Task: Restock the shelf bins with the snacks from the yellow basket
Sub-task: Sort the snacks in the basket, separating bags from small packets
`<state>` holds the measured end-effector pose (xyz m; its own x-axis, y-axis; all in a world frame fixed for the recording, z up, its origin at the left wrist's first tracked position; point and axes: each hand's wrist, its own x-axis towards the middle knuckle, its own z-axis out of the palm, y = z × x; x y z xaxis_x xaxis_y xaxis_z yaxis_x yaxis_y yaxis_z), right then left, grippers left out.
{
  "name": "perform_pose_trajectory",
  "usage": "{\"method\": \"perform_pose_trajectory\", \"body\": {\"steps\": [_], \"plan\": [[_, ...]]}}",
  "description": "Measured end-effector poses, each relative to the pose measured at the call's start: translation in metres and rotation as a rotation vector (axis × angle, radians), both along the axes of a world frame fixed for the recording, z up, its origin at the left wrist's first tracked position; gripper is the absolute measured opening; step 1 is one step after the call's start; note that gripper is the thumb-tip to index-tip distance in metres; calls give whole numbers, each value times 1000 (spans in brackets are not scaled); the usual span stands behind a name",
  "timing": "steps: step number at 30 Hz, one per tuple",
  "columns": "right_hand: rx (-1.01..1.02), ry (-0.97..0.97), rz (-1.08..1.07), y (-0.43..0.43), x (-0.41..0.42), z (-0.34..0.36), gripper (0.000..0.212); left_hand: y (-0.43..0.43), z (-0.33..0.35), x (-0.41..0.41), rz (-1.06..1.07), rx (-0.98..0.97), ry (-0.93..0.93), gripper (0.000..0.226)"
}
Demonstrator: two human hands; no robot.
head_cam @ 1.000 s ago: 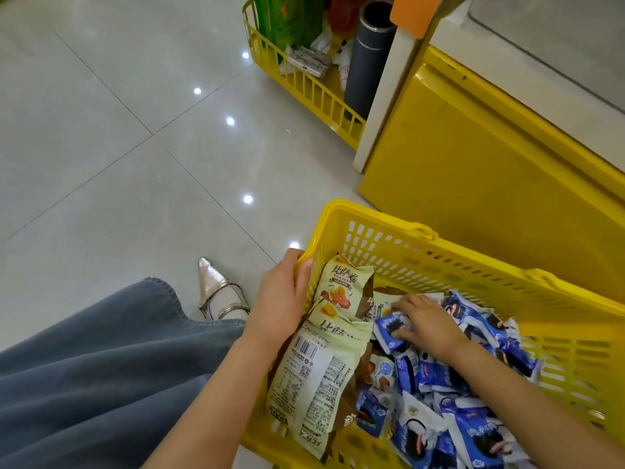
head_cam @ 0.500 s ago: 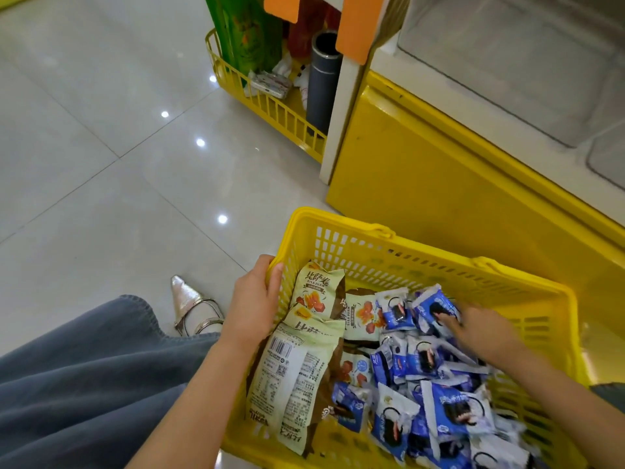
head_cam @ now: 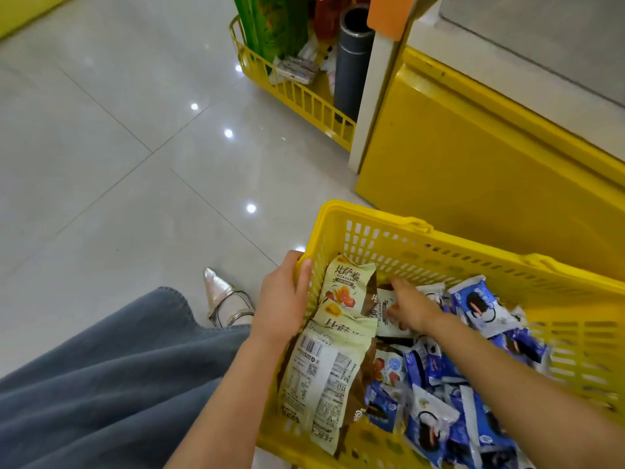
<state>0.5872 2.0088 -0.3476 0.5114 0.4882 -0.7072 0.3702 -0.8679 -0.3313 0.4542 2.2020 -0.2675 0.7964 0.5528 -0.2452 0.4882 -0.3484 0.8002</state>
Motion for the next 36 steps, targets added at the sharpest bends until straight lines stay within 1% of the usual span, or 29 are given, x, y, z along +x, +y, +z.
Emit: {"method": "perform_pose_trajectory", "body": {"steps": [5,8,10,13,16,18,21,24,26,30,31,34,36], "plan": [[-134,-32,161,4,17,-12,74,1,0,0,-23,9,3,23],[-195,-5,225,-1,24,-11,69,1,-1,1,-36,25,6,25],[-184,-19,215,-4,24,-7,64,1,-1,1,-40,33,7,25],[-161,-154,267,-11,24,3,47,2,-2,2,-43,52,7,25],[-98,-249,251,-23,22,18,33,2,-2,2,-50,65,3,26],[-51,-255,237,-31,19,26,28,2,-3,2,-54,63,3,26],[-7,-296,210,-42,13,38,26,0,-1,3,-53,62,9,25],[61,-408,127,-50,13,56,22,1,0,4,-57,62,14,27],[160,-465,19,-55,14,74,17,0,2,4,-56,52,15,29],[350,-503,-197,-52,9,104,6,1,2,4,-42,43,14,29],[393,-482,-280,-47,6,106,4,1,1,4,-41,41,17,29],[487,-314,-551,-25,-7,97,10,0,2,4,-42,37,15,30],[485,-220,-642,-4,-17,81,11,0,2,4,-41,40,12,30]]}}
